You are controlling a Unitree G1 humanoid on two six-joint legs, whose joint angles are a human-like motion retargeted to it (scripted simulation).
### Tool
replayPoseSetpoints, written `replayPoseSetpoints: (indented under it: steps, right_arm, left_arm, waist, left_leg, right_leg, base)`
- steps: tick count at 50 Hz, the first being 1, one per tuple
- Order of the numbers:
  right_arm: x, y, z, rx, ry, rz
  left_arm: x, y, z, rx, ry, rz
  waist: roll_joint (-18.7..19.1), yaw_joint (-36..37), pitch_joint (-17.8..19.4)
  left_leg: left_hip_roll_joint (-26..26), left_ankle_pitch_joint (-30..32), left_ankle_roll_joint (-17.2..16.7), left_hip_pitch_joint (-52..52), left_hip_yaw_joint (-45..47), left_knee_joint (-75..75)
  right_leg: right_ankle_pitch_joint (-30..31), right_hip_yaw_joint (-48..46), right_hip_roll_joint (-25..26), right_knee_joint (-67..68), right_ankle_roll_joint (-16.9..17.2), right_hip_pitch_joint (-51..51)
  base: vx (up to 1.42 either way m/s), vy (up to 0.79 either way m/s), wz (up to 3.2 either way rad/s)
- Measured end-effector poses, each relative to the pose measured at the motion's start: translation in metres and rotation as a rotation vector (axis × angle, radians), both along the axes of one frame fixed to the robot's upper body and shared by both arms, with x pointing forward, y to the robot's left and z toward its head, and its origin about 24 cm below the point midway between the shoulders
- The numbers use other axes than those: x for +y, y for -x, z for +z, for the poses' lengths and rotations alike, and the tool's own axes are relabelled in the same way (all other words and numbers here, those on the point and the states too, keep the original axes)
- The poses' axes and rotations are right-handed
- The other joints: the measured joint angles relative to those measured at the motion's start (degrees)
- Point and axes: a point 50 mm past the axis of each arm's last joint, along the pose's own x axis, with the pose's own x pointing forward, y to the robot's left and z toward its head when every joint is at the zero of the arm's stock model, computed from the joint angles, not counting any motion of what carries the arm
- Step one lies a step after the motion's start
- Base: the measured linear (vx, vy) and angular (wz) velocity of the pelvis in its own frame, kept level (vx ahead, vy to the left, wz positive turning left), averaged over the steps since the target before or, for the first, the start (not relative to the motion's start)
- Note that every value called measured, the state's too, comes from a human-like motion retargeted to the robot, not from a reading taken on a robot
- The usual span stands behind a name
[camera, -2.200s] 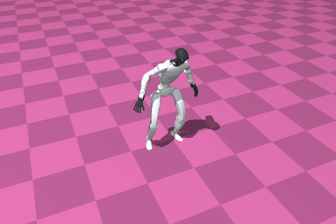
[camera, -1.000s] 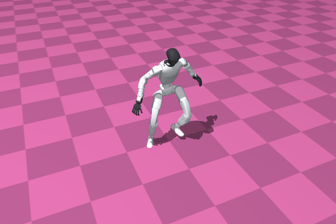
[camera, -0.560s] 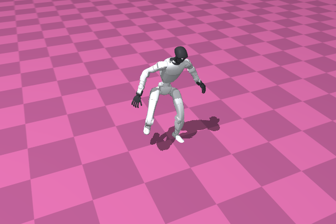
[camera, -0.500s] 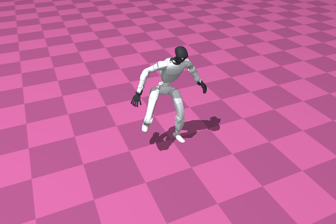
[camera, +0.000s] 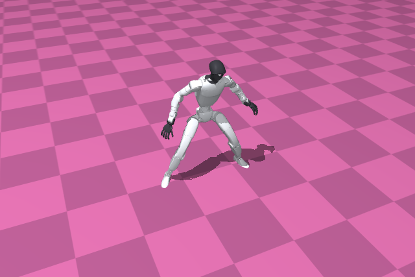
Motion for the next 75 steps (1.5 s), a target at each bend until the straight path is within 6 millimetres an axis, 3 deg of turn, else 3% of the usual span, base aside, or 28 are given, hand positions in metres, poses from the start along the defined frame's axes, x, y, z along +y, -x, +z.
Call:
replayPoseSetpoints:
  steps: [5, 8, 12, 15, 22, 28, 32, 35, 41, 50, 56, 60, 62, 67, 71, 75]
  right_arm:
    - [0.001, -0.009, 0.004, -0.059, 0.058, 0.032]
    - [-0.002, -0.007, 0.006, -0.058, 0.056, 0.041]
    - [-0.01, -0.005, 0.012, -0.049, 0.042, 0.016]
    - [-0.015, -0.006, 0.016, -0.031, 0.022, 0.002]
    - [-0.014, -0.013, 0.013, -0.01, -0.012, -0.029]
    - [-0.007, -0.016, 0.009, 0.004, -0.042, -0.016]
    - [0.0, -0.02, 0.006, -0.014, -0.048, -0.008]
    - [0.005, -0.022, 0.004, -0.042, -0.052, -0.013]
    - [0.014, -0.013, -0.003, 0.012, -0.102, 0.04]
    - [0.017, -0.008, -0.002, 0.004, -0.117, 0.06]
    - [0.014, -0.006, -0.002, -0.008, -0.103, 0.039]
    - [0.017, -0.003, -0.008, 0.007, -0.09, 0.019]
    - [0.018, 0.001, -0.012, 0.025, -0.09, 0.007]
    - [0.017, 0.016, -0.016, 0.067, -0.084, -0.016]
    - [0.011, 0.022, -0.016, 0.079, -0.061, -0.035]
    - [0.004, 0.016, -0.01, 0.052, -0.027, -0.045]
  left_arm:
    - [-0.019, 0.001, -0.017, 0.057, 0.053, -0.06]
    - [-0.032, 0.006, -0.027, 0.095, 0.081, -0.111]
    - [-0.044, 0.014, -0.035, 0.146, 0.11, -0.16]
    - [-0.048, 0.015, -0.038, 0.17, 0.147, -0.176]
    - [-0.041, 0.025, -0.038, 0.149, 0.187, -0.073]
    - [-0.037, 0.03, -0.038, 0.158, 0.198, -0.032]
    - [-0.038, 0.03, -0.04, 0.163, 0.208, -0.016]
    - [-0.039, 0.029, -0.042, 0.172, 0.213, -0.014]
    - [-0.037, 0.019, -0.04, 0.224, 0.184, -0.085]
    - [-0.019, -0.013, -0.016, 0.141, 0.069, -0.105]
    - [-0.015, -0.015, -0.011, 0.109, 0.067, -0.085]
    - [-0.013, -0.009, -0.012, 0.088, 0.077, -0.047]
    - [-0.013, -0.005, -0.013, 0.075, 0.084, -0.027]
    - [-0.019, -0.008, -0.016, 0.02, 0.111, -0.014]
    - [-0.026, -0.016, -0.017, -0.051, 0.132, -0.018]
    - [-0.034, -0.018, -0.021, -0.075, 0.153, -0.034]
  waist:
    - [3.4, 1.0, 0.6]
    - [2.6, 0.9, 0.3]
    - [1.0, -0.2, -0.3]
    - [0.9, -0.3, -1.3]
    - [0.0, 0.0, -3.5]
    - [0.0, 2.3, -4.7]
    - [-0.5, 3.9, -4.5]
    - [-0.8, 4.4, -3.6]
    - [-0.8, 1.6, -3.0]
    - [3.9, 3.2, -3.1]
    - [6.8, 3.4, -3.3]
    - [6.9, 2.8, -4.2]
    - [6.7, 2.2, -4.6]
    - [6.1, 0.7, -3.7]
    - [4.8, 0.2, -2.4]
    - [3.0, -0.3, -1.3]
  left_leg:
    - [4.9, 11.1, -2.1, 6.5, 0.3, -10.2]
    - [2.7, 4.9, -2.4, 3.5, 3.8, 1.2]
    - [1.3, -5.1, 1.2, -5.7, 11.4, 30.1]
    - [-2.6, -10.2, 3.1, -12.4, 11.8, 46.7]
    - [-13.9, -16.9, 6.8, -21.4, 13.3, 60.5]
    - [-18.6, -17.4, 9.7, -19.9, 14.0, 46.3]
    - [-20.5, -17.2, 11.0, -10.6, 14.7, 20.6]
    - [-21.7, -13.0, 10.9, -2.5, 13.2, 1.8]
    - [-18.4, -11.0, 11.0, -4.9, 9.4, 6.0]
    - [-8.2, -10.4, 10.9, -6.8, 6.1, 6.1]
    - [-2.8, -8.2, 9.5, -4.7, 5.4, 3.0]
    - [-0.8, -6.6, 8.0, -2.4, 5.6, 0.2]
    - [-0.3, -5.9, 7.1, -1.6, 5.1, -0.7]
    - [-0.9, -4.7, 5.5, 0.0, 2.7, -1.7]
    - [-1.5, -4.5, 3.6, -0.6, 0.8, -0.6]
    - [-1.9, -3.3, 2.4, -1.8, 0.0, 0.4]
  right_leg:
    - [-7.7, -1.6, 5.3, 8.6, 2.0, -1.3]
    - [-8.8, -1.9, 5.2, 8.6, 1.5, -0.2]
    - [-9.6, -3.3, 3.4, 7.7, 0.1, 0.9]
    - [-9.4, -4.8, 3.7, 6.5, -1.7, 0.4]
    - [-8.9, -8.5, 6.2, 3.6, -2.9, -0.5]
    - [-9.3, -10.0, 10.8, 3.0, -3.9, -1.9]
    - [-9.3, -9.9, 13.9, 2.5, -3.2, -1.6]
    - [-9.6, -10.3, 15.9, 4.3, -3.2, -0.9]
    - [-5.9, -7.2, 15.7, 22.9, -4.9, -9.9]
    - [-21.4, -4.2, 12.7, 63.6, -11.4, -29.3]
    - [-26.8, -2.3, 8.6, 73.0, -15.4, -31.4]
    - [-28.7, -2.0, 3.9, 67.8, -17.5, -27.5]
    - [-28.0, -1.1, 3.5, 61.5, -16.3, -24.5]
    - [-24.3, -3.2, 0.1, 37.3, -11.2, -11.2]
    - [-19.6, -6.4, -1.1, 13.7, -4.5, -0.7]
    - [-7.2, -4.6, 0.2, -5.3, 0.0, 4.7]
  base:
    - [0.07, -0.76, -0.27]
    - [0.07, -0.58, 0.08]
    - [0.04, -0.41, 0.38]
    - [0.02, -0.32, 0.34]
    - [0.0, -0.25, 0.23]
    - [0.01, -0.15, -0.15]
    - [0.06, -0.05, -0.42]
    - [0.04, 0.0, -0.27]
    - [-0.04, 0.01, 0.21]
    - [-0.03, -0.09, -0.3]
    - [0.04, -0.18, -0.27]
    - [0.08, -0.25, -0.08]
    - [0.1, -0.31, 0.2]
    - [0.09, -0.38, 0.49]
    - [0.04, -0.53, 0.38]
    - [-0.01, -0.68, 0.08]
